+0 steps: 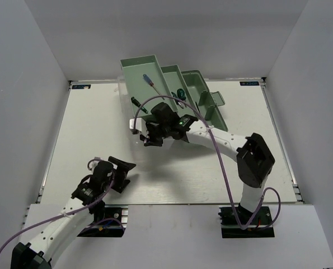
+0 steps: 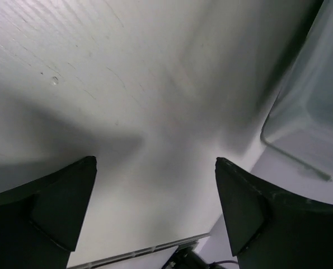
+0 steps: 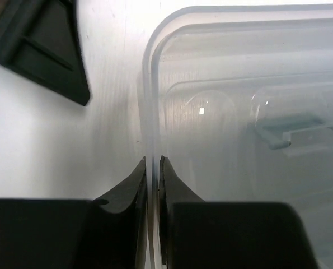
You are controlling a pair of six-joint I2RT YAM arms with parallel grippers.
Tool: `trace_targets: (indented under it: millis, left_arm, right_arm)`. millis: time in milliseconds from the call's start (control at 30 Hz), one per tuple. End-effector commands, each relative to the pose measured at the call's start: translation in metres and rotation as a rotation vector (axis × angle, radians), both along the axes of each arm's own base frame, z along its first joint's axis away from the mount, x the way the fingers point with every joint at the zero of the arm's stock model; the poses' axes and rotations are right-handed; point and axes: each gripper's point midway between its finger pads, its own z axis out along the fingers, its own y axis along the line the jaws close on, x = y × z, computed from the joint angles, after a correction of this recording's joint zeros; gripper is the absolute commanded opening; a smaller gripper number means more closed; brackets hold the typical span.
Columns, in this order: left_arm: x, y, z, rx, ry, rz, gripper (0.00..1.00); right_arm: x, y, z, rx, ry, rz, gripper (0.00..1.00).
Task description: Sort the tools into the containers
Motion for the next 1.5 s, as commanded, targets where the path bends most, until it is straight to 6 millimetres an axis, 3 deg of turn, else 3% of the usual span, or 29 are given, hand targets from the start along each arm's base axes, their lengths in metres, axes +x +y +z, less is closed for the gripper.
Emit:
trace_targets:
  millis: [0,133,200,300,367,467,667,700,733,867,900,967,1000,1200,1333,1467]
  left_arm:
    - [0.015,0.002,-0.004,-0.091,-0.040,0.109,0.95]
    - [0.032,0.003,0.000,-0.128,-0.077,0.169,0.91]
    - [0.043,0.001,0.005,-0.140,-0.097,0.179,0.90]
    - [0.055,-0.008,0.013,-0.177,-0.134,0.154,0.82]
    - [0.060,-0.011,0.015,-0.187,-0.137,0.152,0.68]
    - [0.071,-0.013,0.018,-0.206,-0.148,0.155,0.59]
    - [0.106,-0.021,0.046,-0.262,-0.214,0.134,0.64]
    - [0.110,-0.023,0.038,-0.256,-0.182,0.121,0.65]
    - [0.121,-0.025,0.049,-0.267,-0.210,0.112,0.65]
    - [0.141,-0.035,0.054,-0.295,-0.213,0.070,0.65]
    - [0.149,-0.037,0.062,-0.303,-0.236,0.055,0.65]
    - [0.157,-0.039,0.057,-0.299,-0.220,0.038,0.65]
    - [0.164,-0.042,0.065,-0.301,-0.236,0.014,0.65]
    - [0.179,-0.046,0.067,-0.321,-0.253,-0.035,0.65]
    - [0.186,-0.053,0.061,-0.342,-0.243,-0.081,0.65]
    - [0.194,-0.061,0.068,-0.371,-0.270,-0.143,0.65]
  right_arm:
    - [0.018,0.003,0.130,0.294,-0.094,-0.083,0.00]
    - [0.018,-0.008,0.133,0.321,-0.063,-0.111,0.00]
    - [0.019,-0.014,0.121,0.304,-0.051,-0.118,0.00]
    - [0.020,-0.023,0.105,0.277,-0.033,-0.144,0.00]
    - [0.019,-0.029,0.102,0.265,-0.023,-0.159,0.00]
    - [0.020,-0.033,0.098,0.270,-0.021,-0.159,0.00]
    - [0.004,-0.037,0.080,0.270,0.047,-0.123,0.00]
    - [0.002,-0.038,0.081,0.280,0.057,-0.109,0.00]
    - [0.001,-0.037,0.080,0.287,0.059,-0.103,0.00]
    - [-0.007,-0.036,0.083,0.324,0.101,-0.069,0.00]
    - [-0.009,-0.037,0.091,0.354,0.094,-0.051,0.00]
    - [-0.013,-0.037,0.088,0.377,0.100,-0.022,0.00]
    - [-0.017,-0.038,0.085,0.377,0.118,-0.021,0.00]
    - [-0.032,-0.035,0.079,0.433,0.172,0.082,0.00]
    - [-0.033,-0.033,0.075,0.441,0.228,0.107,0.00]
    - [-0.026,-0.030,0.073,0.434,0.212,0.092,0.00]
